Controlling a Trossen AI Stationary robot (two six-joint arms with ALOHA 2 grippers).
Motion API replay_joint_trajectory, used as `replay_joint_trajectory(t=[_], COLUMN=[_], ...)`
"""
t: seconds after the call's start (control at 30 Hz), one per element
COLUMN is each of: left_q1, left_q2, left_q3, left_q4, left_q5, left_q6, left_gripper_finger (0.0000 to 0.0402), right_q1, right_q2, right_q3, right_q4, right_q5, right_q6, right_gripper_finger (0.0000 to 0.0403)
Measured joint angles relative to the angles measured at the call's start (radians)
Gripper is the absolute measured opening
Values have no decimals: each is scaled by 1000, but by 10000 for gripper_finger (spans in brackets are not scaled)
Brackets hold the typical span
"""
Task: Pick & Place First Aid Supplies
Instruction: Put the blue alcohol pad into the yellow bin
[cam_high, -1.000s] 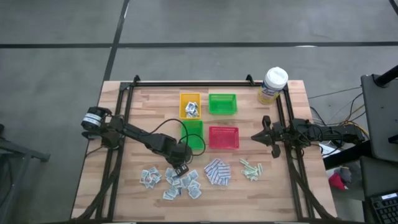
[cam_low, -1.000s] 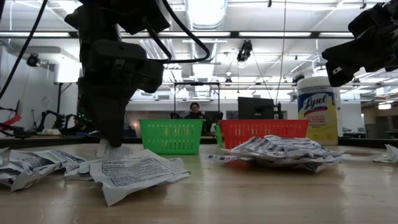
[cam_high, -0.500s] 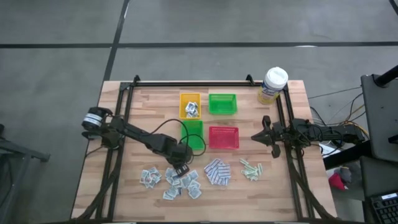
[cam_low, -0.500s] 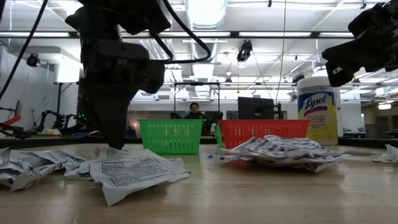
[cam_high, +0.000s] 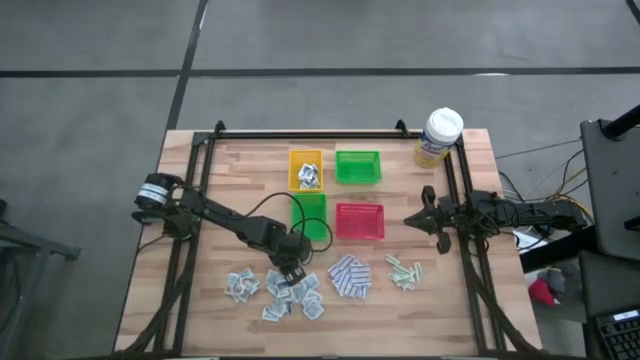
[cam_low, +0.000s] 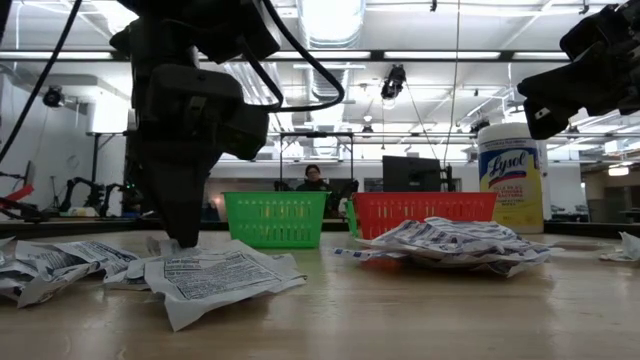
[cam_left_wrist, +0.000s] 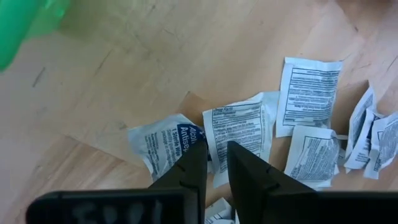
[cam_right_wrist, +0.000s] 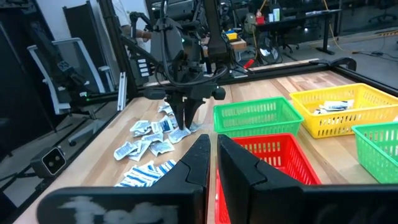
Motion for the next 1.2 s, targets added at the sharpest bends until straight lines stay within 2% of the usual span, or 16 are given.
replay_joint_trajectory(t=[0.2, 0.47, 0.8, 1.2], left_q1=[0, 7, 10, 10], left_q2=[0, 0, 0, -2], left_q3=[0, 0, 0, 3], left_q4=[-1, 0, -1, 18], left_q5=[1, 1, -2, -4], left_q6=[-3, -1, 7, 29], left_gripper_finger=[41, 3, 2, 42], right_q1=[0, 0, 0, 0], right_q2=[0, 0, 0, 0], right_q3=[0, 0, 0, 0], right_q4=[0, 0, 0, 0], right_q5=[0, 0, 0, 0], right_q6=[0, 0, 0, 0], right_gripper_finger=[28, 28, 28, 28])
